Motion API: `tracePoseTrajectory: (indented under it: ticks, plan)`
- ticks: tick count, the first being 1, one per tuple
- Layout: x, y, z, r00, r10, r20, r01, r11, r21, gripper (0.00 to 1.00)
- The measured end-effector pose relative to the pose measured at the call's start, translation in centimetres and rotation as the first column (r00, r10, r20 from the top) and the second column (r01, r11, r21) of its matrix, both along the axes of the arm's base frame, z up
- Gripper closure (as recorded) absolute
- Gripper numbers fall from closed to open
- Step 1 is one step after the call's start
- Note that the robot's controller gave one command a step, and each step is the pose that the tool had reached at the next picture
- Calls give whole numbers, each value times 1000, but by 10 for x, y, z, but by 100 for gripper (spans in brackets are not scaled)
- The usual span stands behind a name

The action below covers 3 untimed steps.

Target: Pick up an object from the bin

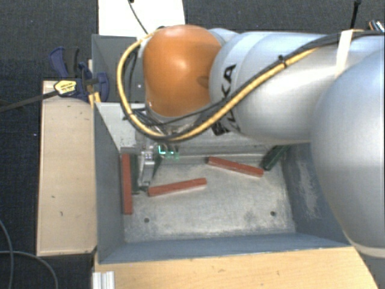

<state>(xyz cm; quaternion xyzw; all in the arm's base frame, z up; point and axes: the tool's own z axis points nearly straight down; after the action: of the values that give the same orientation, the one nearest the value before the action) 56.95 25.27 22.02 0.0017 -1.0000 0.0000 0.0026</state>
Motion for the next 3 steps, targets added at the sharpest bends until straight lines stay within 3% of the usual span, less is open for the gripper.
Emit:
tracePoseTrajectory:
  ticks: [1,2,3]
  plan:
    - [-44,-11,-154,997,78,-2,-78,997,-1,0]
    - [12,-69,-39,996,92,18,-92,996,0,0]
    - [-5,-92,-154,997,83,-1,-83,997,-1,0]
